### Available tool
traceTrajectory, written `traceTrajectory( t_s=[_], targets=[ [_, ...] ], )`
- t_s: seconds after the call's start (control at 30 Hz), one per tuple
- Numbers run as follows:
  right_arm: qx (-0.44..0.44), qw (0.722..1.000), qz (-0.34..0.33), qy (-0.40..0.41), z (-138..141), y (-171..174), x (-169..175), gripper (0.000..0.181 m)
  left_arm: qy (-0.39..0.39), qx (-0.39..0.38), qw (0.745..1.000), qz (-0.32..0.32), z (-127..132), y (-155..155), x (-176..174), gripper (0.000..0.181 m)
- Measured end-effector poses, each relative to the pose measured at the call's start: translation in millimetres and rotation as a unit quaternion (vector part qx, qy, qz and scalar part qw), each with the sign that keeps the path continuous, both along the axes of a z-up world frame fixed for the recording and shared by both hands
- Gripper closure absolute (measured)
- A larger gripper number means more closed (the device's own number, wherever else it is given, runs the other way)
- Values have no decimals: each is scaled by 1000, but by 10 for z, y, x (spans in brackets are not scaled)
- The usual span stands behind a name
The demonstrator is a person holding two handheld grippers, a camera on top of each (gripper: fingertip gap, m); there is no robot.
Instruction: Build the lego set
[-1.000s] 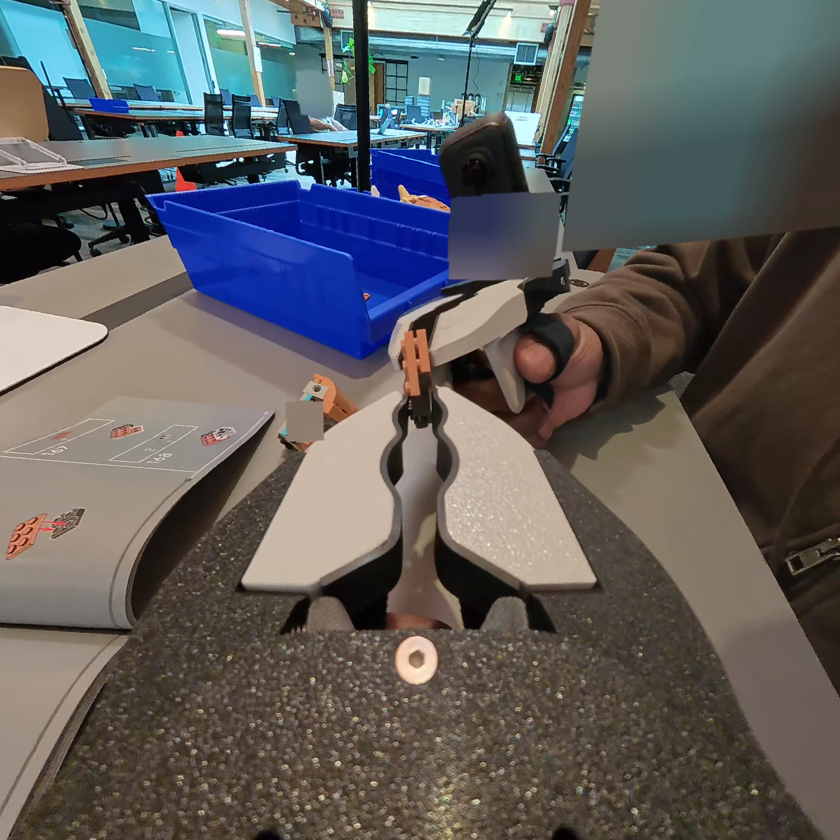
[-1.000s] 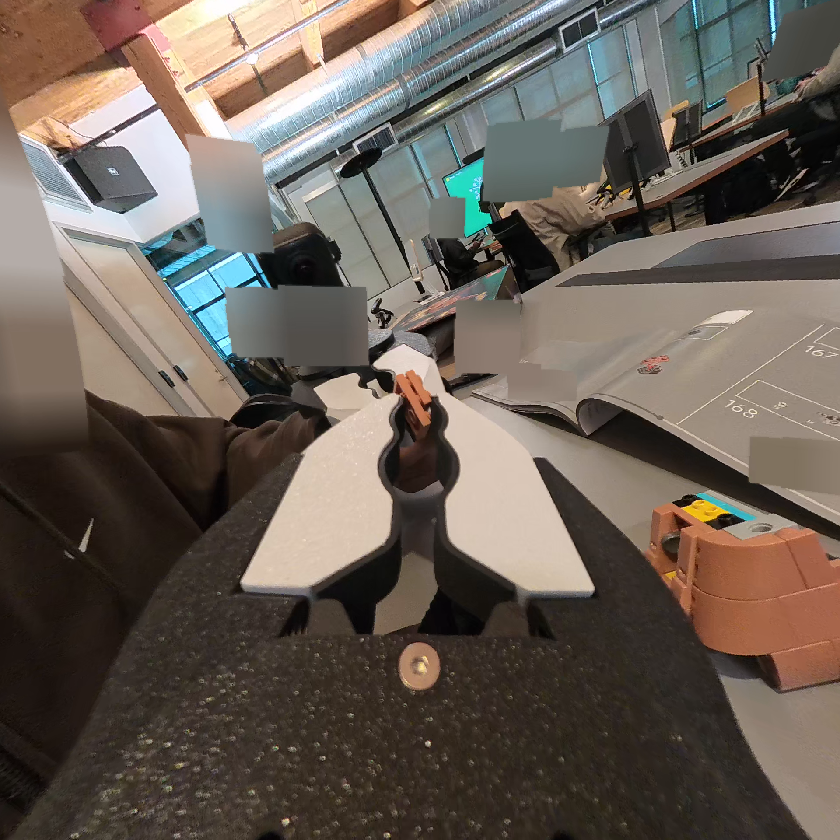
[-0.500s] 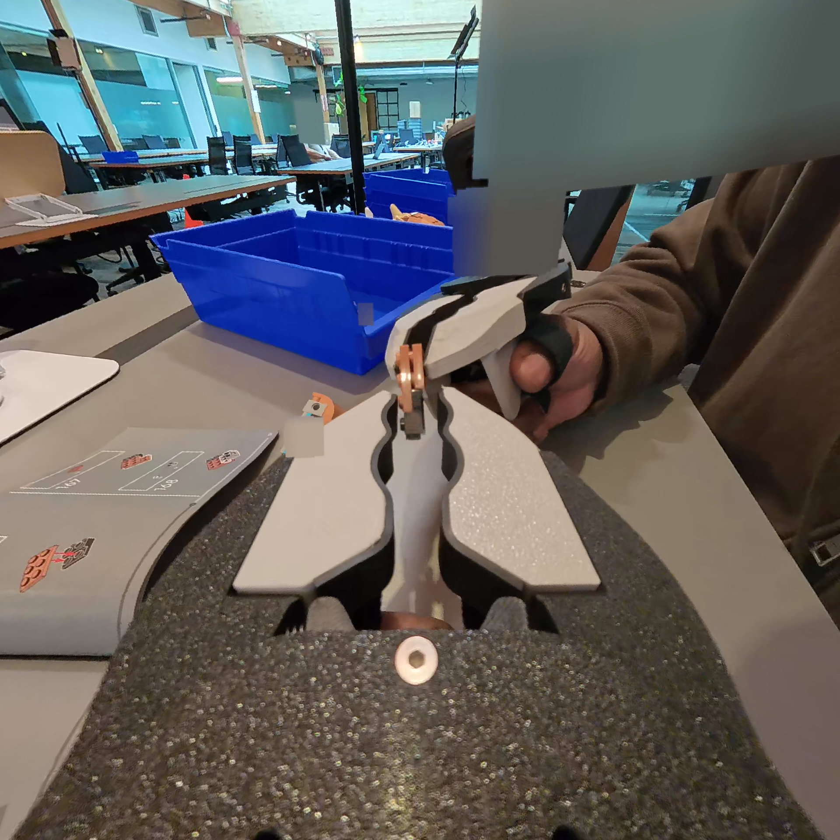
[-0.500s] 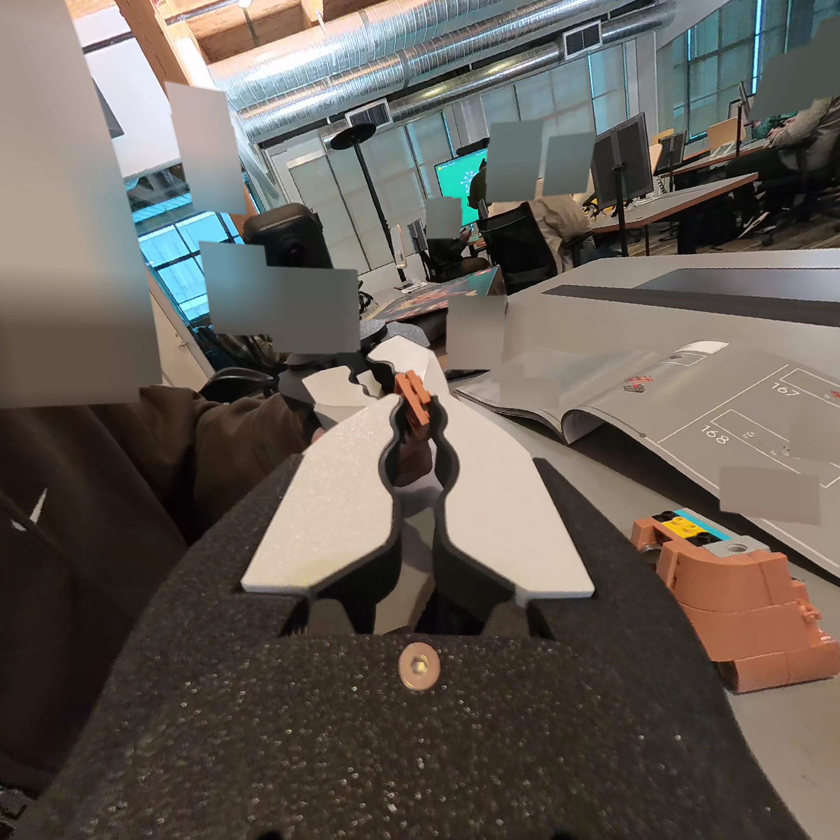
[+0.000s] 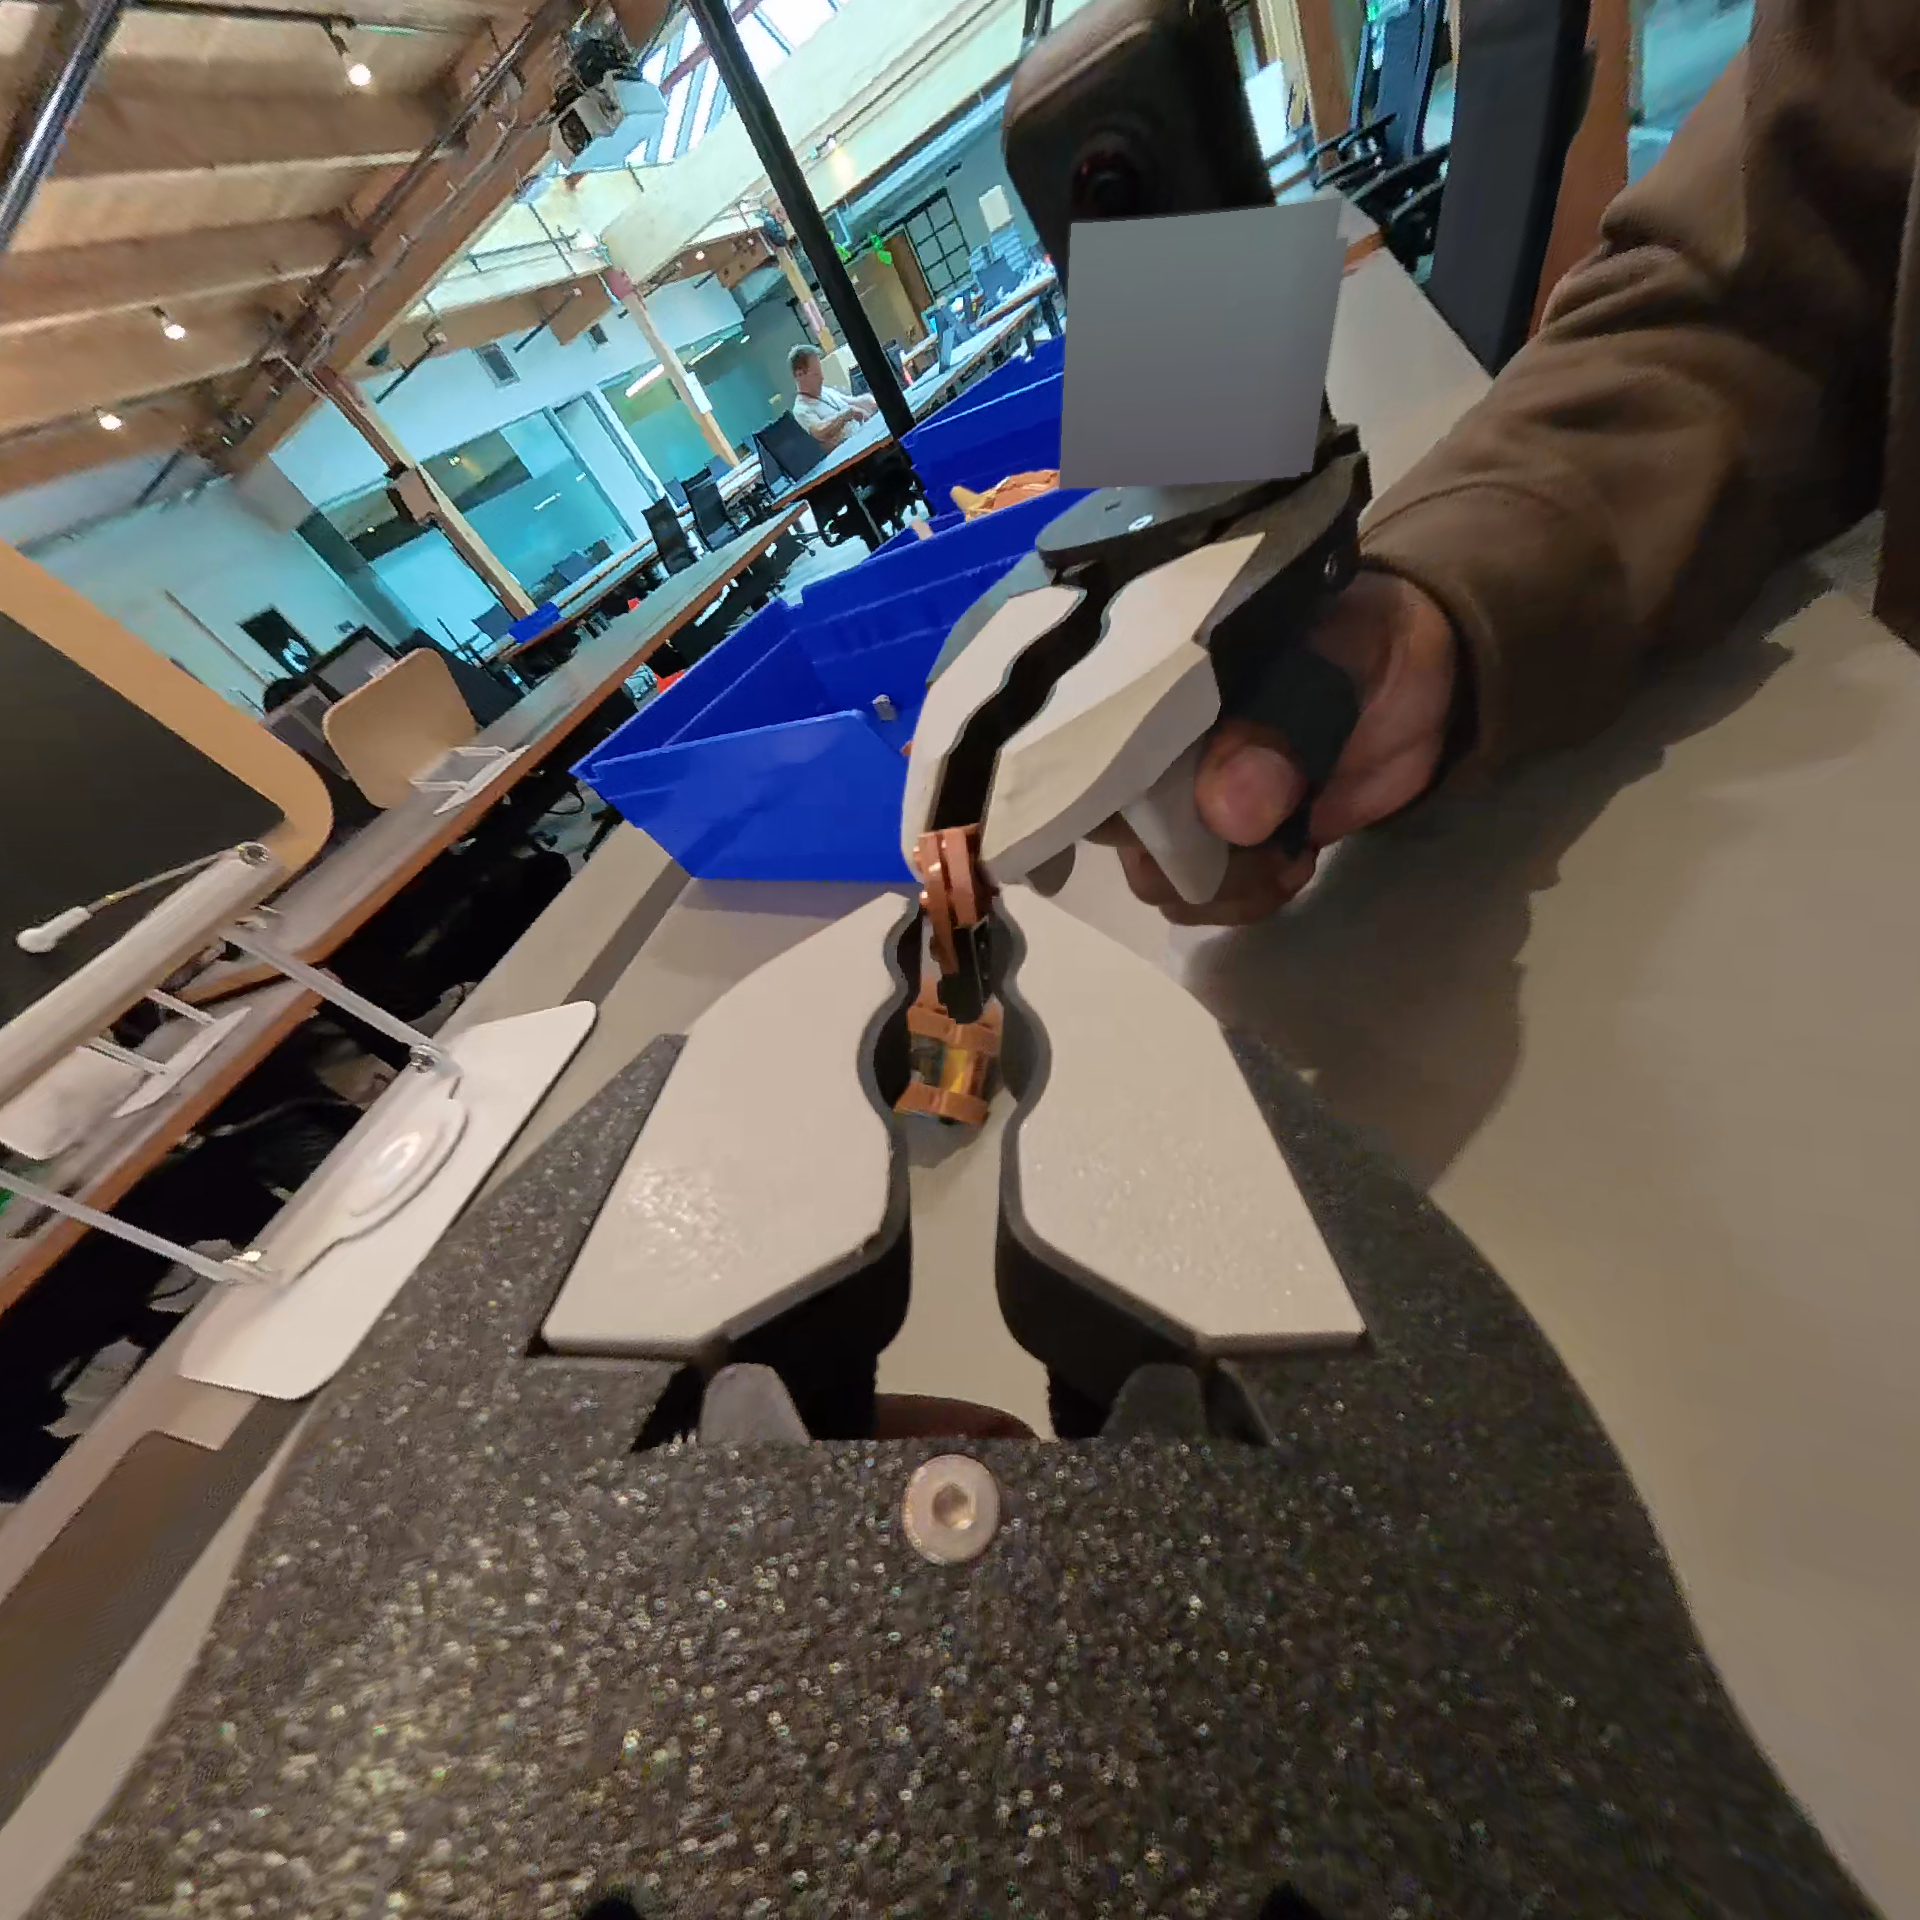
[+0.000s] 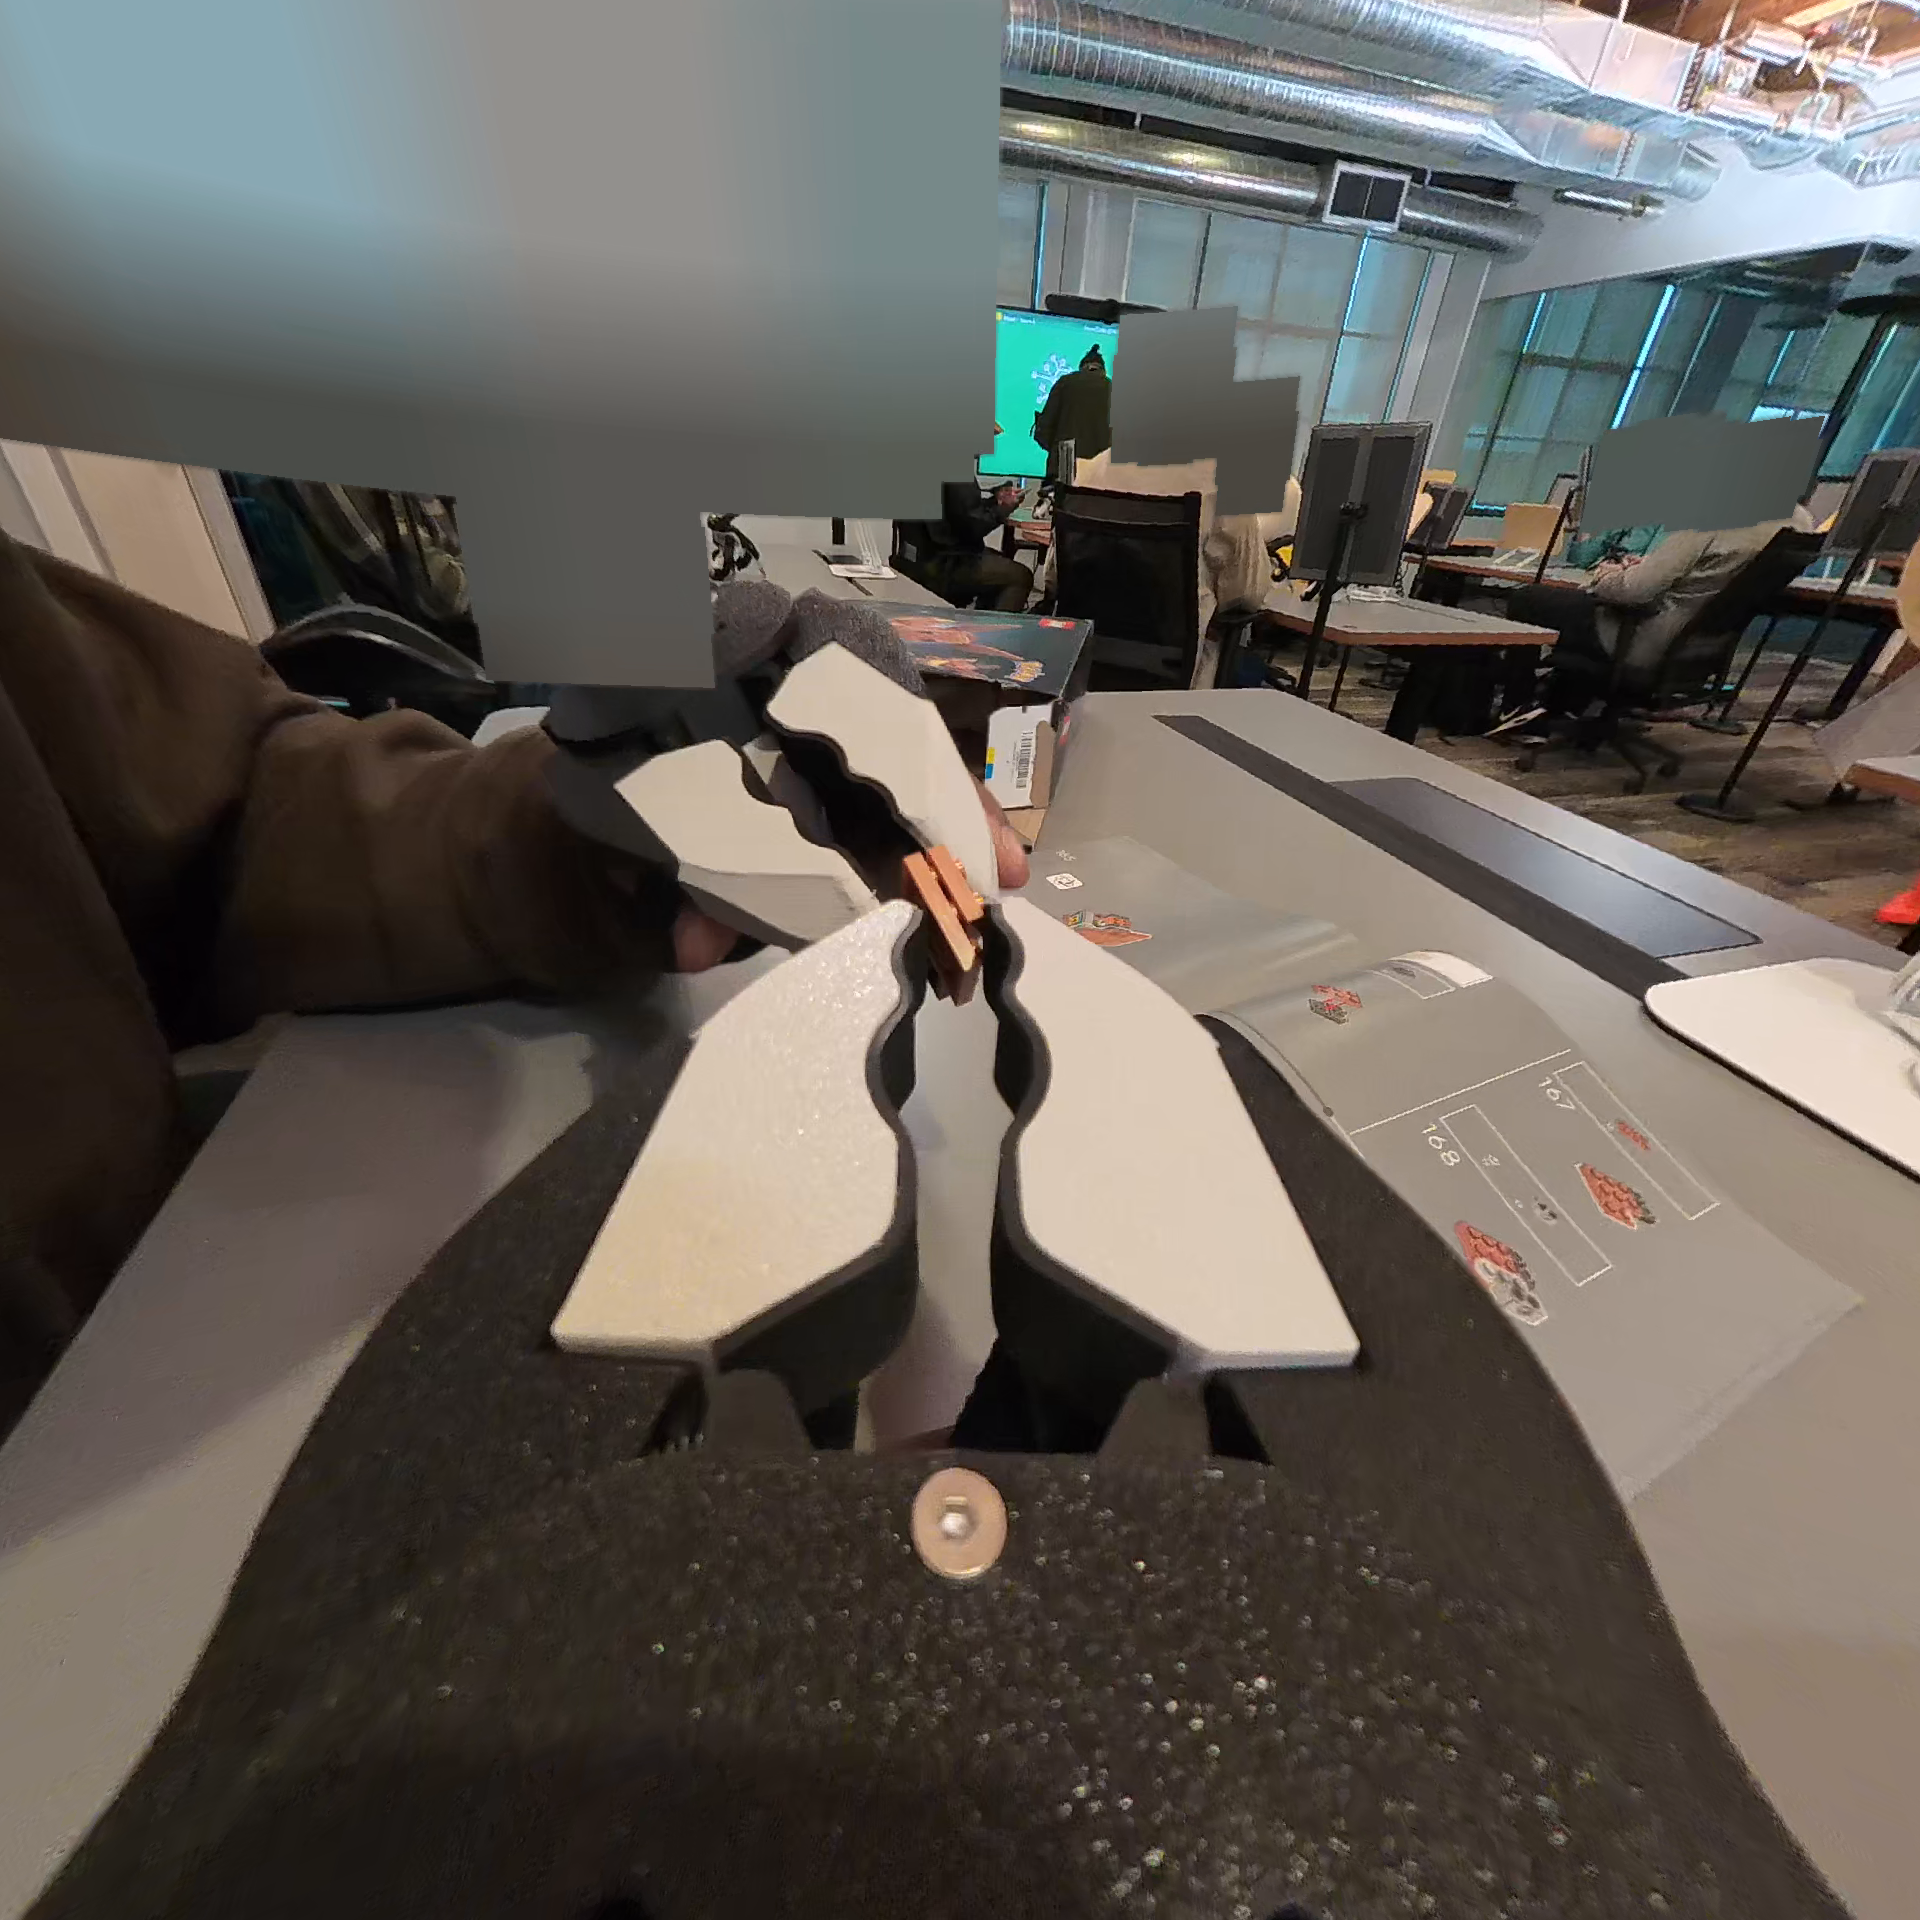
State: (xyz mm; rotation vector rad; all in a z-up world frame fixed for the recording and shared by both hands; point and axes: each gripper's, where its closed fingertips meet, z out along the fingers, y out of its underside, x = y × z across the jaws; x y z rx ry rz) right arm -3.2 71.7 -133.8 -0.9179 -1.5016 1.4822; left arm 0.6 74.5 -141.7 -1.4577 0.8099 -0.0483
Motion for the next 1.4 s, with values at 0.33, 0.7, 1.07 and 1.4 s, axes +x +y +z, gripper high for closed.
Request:
traceTrajectory(
  t_s=[0.33, 0.7, 1.07, 1.4],
  targets=[
    [22, 1000, 8, 12, 25, -31, 25, 171, 36, 32, 999, -6, 32, -51, -4, 171],
    [41, 999, 6, 12, -5, -44, 37, 172, 41, 16, 999, -6, -12, -48, 13, 174],
    [31, 999, 14, 12, 3, -50, 44, 173, 33, 4, 999, -14, -2, -56, 15, 173],
    [44, 999, 21, 17, 1, -79, 54, 172, 16, 1, 999, -39, 54, -122, 26, 166]
  ],
)
